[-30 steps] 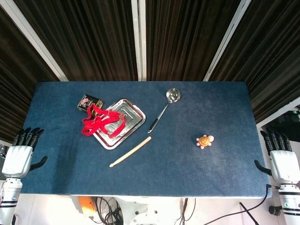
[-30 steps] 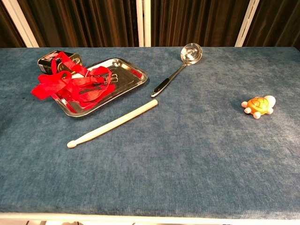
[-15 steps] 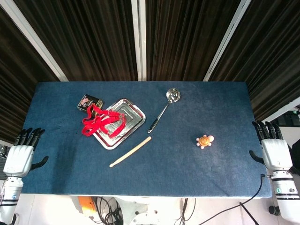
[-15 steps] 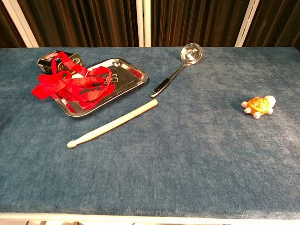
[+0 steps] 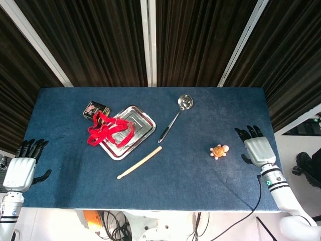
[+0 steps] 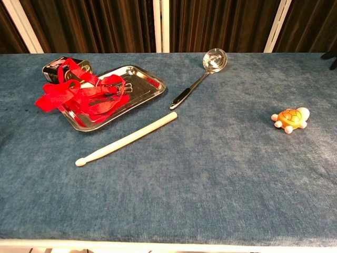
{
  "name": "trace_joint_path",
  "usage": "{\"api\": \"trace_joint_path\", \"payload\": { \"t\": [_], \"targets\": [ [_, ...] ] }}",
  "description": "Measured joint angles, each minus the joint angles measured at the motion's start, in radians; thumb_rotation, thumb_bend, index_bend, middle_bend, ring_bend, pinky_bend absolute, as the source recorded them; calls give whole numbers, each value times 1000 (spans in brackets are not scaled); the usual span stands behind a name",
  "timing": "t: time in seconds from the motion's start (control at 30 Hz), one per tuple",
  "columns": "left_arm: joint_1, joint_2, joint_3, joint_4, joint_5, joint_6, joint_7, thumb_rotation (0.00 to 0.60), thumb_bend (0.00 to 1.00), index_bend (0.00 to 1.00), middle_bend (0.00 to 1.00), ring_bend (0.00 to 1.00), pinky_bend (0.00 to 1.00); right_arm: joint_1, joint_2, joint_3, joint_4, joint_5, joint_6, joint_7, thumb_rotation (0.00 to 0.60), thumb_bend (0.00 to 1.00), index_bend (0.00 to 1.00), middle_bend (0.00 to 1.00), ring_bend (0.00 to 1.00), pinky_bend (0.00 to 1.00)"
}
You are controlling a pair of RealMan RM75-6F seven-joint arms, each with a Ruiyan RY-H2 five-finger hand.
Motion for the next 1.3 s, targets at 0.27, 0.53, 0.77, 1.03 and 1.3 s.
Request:
{"api": "trace_joint_path", "payload": {
  "t": [0.27,0.53,0.77,1.03,1.3],
  "targets": [
    [1,-1,1,6,-2,0,-9,600,206,101,84,0,0,66,-123,-30,101,39,-56,-85,600,287,106,184,40,0],
    [4,-3,4,19,-3,-1,-26,600,206,101,84,0,1,94,-184,-50,138,29,-45,-92,600,297,145,201,40,0],
    [7,-7,6,31,-5,-3,-39,600,206,101,84,0,0,104,-206,-59,156,46,-43,-106,600,303,235,264,64,0],
    [6,-11,6,43,-7,-8,-51,600,206,101,84,0,0,108,-244,-65,203,25,-7,-100,600,333,507,465,184,0],
    [6,-12,15,54,1,-15,-71,600,208,101,84,0,0,109,-300,-83,271,-11,21,-107,600,415,805,683,334,0]
  ]
}}
